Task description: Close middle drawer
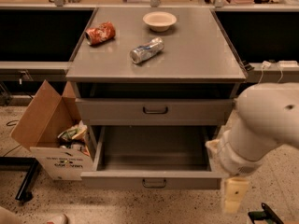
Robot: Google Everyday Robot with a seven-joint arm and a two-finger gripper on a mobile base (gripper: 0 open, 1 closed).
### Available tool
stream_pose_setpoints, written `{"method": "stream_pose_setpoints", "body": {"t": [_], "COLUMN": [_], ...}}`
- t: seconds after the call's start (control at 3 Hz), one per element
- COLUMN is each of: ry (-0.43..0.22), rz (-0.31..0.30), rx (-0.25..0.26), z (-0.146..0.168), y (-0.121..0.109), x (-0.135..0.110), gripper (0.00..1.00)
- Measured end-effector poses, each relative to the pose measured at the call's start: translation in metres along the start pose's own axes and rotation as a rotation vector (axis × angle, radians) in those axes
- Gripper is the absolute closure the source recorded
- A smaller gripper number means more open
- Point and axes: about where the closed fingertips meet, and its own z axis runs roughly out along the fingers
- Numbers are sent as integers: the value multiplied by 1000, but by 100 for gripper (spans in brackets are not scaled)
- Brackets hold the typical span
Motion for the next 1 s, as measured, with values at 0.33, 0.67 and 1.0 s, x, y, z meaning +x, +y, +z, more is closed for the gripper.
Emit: {"method": "stream_pose_setpoints", "body": {"t": [0.33, 0.67, 1.0], "ry": [15, 56, 97], "rz": [-71, -119, -136], "rx": [-46, -137, -231], "z": [63, 133, 194], "y": [16, 29, 35], "x": [-10, -12, -9], "gripper": [0, 0, 0]}}
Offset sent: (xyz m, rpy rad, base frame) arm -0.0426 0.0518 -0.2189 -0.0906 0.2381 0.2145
